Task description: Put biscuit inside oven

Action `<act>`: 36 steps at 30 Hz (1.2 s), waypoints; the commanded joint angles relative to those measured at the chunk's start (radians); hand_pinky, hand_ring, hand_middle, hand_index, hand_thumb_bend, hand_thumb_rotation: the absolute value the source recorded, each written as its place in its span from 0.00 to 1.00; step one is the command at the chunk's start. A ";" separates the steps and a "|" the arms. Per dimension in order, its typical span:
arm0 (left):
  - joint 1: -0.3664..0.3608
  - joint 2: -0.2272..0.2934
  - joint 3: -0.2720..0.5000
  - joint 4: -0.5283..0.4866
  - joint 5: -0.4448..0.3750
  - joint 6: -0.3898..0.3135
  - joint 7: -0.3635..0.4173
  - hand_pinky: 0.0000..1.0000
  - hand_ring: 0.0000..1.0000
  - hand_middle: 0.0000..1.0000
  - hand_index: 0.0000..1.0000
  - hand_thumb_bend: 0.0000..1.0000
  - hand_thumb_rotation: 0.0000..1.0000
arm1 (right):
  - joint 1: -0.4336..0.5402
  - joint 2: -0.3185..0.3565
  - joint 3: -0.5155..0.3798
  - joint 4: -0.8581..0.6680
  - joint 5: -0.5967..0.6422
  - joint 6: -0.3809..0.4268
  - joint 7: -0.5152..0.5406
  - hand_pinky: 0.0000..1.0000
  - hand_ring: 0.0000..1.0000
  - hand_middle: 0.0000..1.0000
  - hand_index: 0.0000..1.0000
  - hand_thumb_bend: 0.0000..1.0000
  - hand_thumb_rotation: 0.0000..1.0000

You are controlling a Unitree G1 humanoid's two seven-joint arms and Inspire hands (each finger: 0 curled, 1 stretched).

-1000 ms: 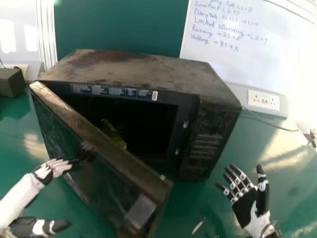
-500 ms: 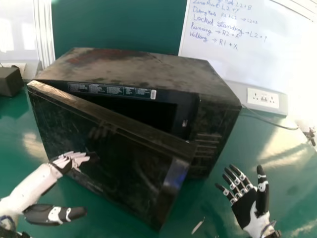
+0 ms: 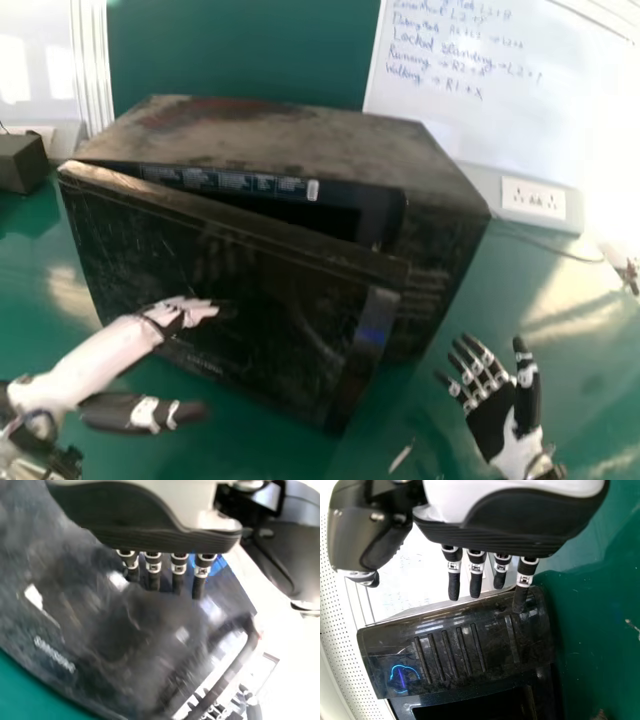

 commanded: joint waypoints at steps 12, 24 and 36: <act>-0.181 0.028 -0.102 0.085 0.016 0.069 -0.035 1.00 1.00 0.99 0.95 0.85 0.87 | 0.005 -0.002 -0.002 0.003 0.006 0.004 0.011 0.83 0.92 0.96 0.88 0.79 0.71; -0.333 -0.004 -0.201 0.209 0.008 0.073 -0.055 1.00 1.00 0.98 0.95 0.85 0.86 | 0.009 -0.003 -0.004 0.003 0.011 0.013 0.011 0.90 0.95 0.98 0.90 0.81 0.71; -0.466 -0.024 -0.265 0.328 0.074 0.105 -0.046 1.00 1.00 0.97 0.94 0.84 0.87 | 0.001 -0.001 -0.003 0.013 0.013 0.022 0.012 0.94 0.96 0.99 0.94 0.83 0.80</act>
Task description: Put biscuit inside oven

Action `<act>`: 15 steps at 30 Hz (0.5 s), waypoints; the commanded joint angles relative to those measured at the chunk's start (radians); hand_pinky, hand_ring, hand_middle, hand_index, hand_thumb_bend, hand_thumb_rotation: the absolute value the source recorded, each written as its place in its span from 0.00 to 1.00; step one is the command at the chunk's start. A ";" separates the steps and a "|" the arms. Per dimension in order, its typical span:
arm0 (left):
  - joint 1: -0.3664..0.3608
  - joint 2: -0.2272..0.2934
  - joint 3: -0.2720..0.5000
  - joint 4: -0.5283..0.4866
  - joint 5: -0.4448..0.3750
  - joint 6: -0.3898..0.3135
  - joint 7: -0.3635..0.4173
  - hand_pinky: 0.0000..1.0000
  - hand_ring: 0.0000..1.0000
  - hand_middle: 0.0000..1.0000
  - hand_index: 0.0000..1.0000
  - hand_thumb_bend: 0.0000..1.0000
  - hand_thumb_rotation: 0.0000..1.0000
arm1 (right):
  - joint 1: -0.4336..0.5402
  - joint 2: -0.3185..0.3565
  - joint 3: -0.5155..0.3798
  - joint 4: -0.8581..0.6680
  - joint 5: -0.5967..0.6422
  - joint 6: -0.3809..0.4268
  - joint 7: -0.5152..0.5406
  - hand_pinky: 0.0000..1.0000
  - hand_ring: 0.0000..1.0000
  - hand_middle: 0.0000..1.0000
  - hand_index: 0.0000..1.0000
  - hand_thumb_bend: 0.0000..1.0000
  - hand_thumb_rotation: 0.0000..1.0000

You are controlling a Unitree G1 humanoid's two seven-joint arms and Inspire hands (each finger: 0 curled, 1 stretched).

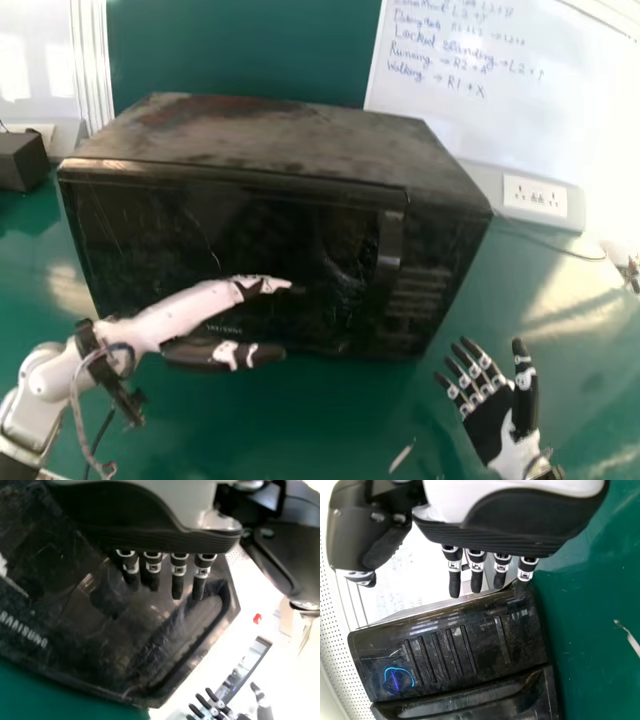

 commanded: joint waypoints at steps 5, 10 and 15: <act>-0.107 -0.021 -0.049 0.108 0.040 0.017 0.008 1.00 1.00 0.97 0.94 0.85 0.87 | 0.003 -0.005 -0.003 -0.007 0.012 0.023 -0.001 0.91 0.96 0.99 0.95 0.82 0.82; -0.147 -0.032 -0.055 0.173 0.054 -0.008 0.017 1.00 1.00 0.98 0.94 0.86 0.86 | 0.002 -0.006 -0.007 -0.010 0.012 0.032 -0.004 0.88 0.95 0.98 0.94 0.80 0.82; -0.153 -0.030 -0.046 0.204 0.068 0.000 0.026 1.00 1.00 0.99 0.96 0.85 0.86 | 0.000 -0.001 -0.009 -0.007 0.022 0.035 0.003 0.80 0.93 0.99 0.94 0.82 0.84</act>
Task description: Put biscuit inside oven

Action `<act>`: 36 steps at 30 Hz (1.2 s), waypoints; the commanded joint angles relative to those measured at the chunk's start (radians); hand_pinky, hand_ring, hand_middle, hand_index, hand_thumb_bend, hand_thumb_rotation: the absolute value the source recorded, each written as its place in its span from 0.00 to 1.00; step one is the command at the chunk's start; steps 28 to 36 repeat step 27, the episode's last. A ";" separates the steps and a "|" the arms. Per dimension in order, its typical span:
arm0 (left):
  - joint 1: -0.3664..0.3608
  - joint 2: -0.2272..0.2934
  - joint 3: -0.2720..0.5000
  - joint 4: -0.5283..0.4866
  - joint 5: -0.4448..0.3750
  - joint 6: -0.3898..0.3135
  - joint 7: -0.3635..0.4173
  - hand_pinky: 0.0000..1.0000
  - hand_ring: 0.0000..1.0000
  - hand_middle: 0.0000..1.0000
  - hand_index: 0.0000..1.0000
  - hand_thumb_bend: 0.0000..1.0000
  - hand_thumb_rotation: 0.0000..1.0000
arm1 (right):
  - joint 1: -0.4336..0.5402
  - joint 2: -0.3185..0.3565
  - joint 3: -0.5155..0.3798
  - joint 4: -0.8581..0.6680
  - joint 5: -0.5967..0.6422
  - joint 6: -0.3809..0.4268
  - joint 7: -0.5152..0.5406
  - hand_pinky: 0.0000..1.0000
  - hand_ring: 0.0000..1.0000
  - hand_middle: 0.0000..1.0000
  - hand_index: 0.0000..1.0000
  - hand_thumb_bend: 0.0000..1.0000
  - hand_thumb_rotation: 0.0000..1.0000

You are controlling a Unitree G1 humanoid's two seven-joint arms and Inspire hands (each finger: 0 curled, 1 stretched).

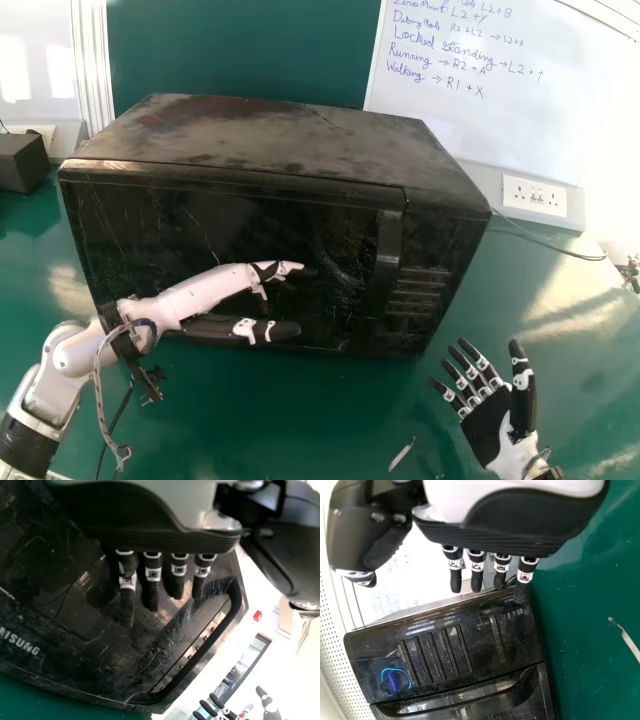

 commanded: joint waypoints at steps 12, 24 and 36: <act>0.213 0.069 0.106 -0.254 -0.125 0.075 -0.035 1.00 0.99 0.97 0.93 0.86 0.84 | 0.004 0.001 -0.003 -0.011 0.014 0.015 0.000 0.74 0.88 0.95 0.86 0.81 0.75; 0.670 0.086 0.413 -0.577 -0.208 0.050 -0.021 1.00 1.00 0.99 0.94 0.85 0.85 | -0.027 0.013 0.011 0.015 -0.010 -0.028 -0.001 0.70 0.86 0.92 0.86 0.70 0.80; 0.796 0.042 0.502 -0.617 -0.237 0.001 -0.013 1.00 1.00 0.98 0.93 0.86 0.85 | -0.026 0.015 0.016 0.009 -0.011 -0.021 -0.013 0.70 0.86 0.92 0.87 0.67 0.81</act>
